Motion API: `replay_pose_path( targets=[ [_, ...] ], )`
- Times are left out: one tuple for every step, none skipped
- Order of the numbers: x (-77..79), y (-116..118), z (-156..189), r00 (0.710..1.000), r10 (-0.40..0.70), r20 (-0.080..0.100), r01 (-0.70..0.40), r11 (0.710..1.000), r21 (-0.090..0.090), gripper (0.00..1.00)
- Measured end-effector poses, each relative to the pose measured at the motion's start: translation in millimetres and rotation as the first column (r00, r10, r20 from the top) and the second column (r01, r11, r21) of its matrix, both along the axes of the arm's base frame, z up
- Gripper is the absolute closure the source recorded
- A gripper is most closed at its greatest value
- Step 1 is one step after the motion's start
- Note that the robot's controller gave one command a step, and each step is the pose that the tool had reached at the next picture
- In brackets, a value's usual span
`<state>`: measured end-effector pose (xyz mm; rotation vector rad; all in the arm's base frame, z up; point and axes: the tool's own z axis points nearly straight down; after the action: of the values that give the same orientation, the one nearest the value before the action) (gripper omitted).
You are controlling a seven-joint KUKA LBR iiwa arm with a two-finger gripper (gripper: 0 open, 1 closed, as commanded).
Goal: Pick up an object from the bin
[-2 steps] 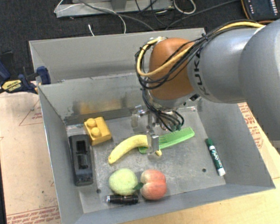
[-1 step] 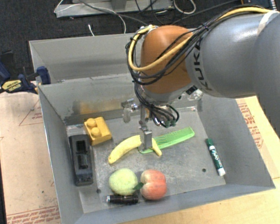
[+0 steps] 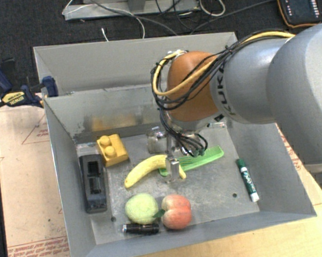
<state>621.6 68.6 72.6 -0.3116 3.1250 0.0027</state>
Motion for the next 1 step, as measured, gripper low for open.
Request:
replay_pose_path(
  targets=[
    [0.9,11.8,-1.9,1.0,-0.001,0.026,0.001,1.0,0.004,0.0]
  ],
)
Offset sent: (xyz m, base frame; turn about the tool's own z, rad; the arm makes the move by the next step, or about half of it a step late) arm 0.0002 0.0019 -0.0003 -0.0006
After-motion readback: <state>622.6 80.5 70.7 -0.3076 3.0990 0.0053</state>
